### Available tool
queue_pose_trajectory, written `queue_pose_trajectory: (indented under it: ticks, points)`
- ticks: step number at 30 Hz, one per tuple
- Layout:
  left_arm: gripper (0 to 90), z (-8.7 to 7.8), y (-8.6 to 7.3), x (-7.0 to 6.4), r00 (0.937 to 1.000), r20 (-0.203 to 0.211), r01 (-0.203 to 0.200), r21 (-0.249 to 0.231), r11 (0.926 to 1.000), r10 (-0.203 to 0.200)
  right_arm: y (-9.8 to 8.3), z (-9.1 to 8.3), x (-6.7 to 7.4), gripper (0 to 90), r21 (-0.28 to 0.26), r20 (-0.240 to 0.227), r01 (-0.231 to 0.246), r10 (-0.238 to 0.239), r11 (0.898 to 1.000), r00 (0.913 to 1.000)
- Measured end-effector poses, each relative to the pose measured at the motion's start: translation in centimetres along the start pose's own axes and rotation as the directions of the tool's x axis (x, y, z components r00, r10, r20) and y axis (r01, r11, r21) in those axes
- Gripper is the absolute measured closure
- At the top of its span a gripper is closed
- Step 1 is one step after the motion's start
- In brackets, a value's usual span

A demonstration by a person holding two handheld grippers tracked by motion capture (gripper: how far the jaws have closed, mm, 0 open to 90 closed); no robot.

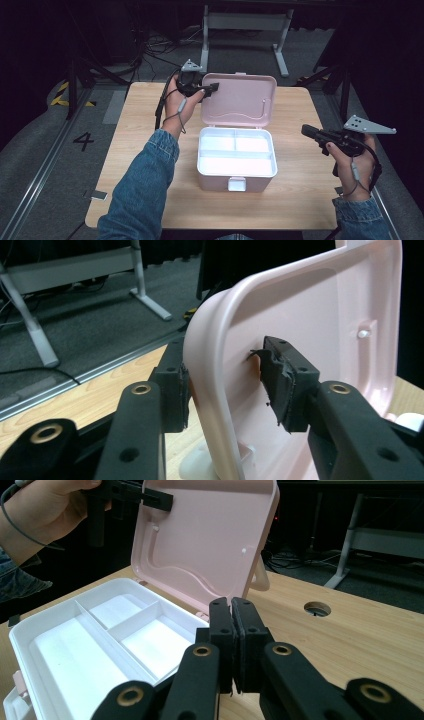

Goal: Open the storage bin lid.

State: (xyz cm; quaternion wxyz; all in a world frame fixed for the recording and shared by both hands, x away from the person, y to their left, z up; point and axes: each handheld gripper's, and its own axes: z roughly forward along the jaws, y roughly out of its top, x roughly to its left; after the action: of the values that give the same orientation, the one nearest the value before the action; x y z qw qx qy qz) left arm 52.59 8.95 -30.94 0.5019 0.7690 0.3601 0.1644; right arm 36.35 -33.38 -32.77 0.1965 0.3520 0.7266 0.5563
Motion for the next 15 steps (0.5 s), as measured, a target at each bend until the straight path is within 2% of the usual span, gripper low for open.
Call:
queue_pose_trajectory:
  ticks: [9,15]
  points:
    - [54.1,1.8,-0.4,1.3,0.9991,-0.003,0.043,0.036,0.9984,-0.043,-0.2,-0.1,-0.5,87.4,0.006,0.0,-0.012,0.012,1.0,0.9999]
    - [53.7,3.0,-1.0,2.2,0.9951,0.011,0.098,0.043,0.9943,-0.099,-0.3,0.1,-0.7,87.0,0.014,0.001,-0.016,0.016,1.0,0.9999]
